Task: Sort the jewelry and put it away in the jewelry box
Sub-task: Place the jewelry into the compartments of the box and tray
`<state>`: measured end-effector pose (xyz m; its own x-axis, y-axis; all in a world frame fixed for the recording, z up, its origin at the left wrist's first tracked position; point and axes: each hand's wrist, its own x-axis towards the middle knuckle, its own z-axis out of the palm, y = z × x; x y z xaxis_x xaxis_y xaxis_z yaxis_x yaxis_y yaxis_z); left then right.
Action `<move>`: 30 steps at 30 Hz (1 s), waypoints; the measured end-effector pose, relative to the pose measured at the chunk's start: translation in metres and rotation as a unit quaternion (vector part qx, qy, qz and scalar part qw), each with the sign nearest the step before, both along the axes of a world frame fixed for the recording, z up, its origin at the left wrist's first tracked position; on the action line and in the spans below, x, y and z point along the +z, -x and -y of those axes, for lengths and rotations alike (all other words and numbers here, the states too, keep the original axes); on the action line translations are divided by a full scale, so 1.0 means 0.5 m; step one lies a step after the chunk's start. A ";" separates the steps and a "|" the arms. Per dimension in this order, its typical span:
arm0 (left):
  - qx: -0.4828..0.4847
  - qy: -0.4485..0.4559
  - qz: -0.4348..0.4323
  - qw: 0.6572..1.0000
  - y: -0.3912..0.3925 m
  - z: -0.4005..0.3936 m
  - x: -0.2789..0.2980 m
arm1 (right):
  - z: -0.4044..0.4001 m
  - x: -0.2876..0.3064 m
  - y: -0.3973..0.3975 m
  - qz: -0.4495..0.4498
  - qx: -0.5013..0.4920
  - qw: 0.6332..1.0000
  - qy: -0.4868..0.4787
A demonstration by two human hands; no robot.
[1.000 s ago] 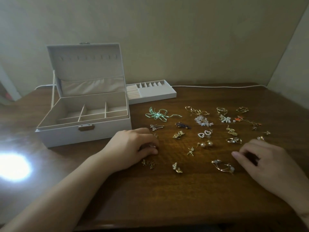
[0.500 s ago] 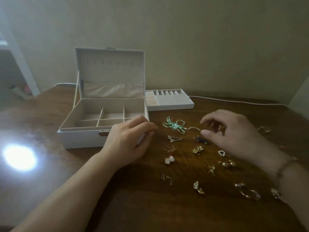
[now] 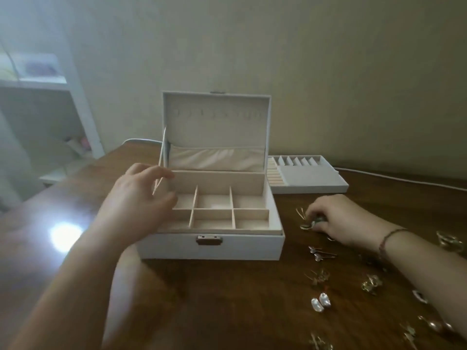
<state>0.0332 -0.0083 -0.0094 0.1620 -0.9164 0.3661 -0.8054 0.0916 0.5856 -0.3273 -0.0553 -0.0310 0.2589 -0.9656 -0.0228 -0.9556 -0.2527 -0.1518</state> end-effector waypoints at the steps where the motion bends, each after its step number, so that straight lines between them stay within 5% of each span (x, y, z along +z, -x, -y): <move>1: -0.029 -0.036 -0.070 0.996 -0.023 0.010 0.008 | 0.001 0.001 0.001 0.005 -0.004 1.000 0.003; 4: -0.073 -0.057 -0.270 0.958 -0.047 0.038 0.004 | 0.008 0.012 0.000 0.024 -0.024 0.999 0.009; 9: -0.105 -0.067 -0.328 0.936 -0.043 0.069 -0.049 | 0.032 0.093 -0.040 0.157 -0.057 0.983 0.072; 14: -0.131 -0.088 -0.411 0.898 -0.067 0.075 -0.057 | 0.053 0.163 -0.229 0.375 0.068 0.923 0.053; 22: -0.167 -0.104 -0.488 0.851 -0.080 0.081 -0.058 | 0.117 0.095 -0.466 0.324 0.123 0.938 -0.003; 27: -0.144 -0.096 -0.461 0.870 -0.074 0.084 -0.058 | 0.120 0.067 -0.466 0.204 0.167 0.962 -0.074; 30: -0.144 -0.089 -0.465 0.869 -0.073 0.084 -0.057 | 0.117 0.087 -0.436 0.256 0.169 0.949 -0.078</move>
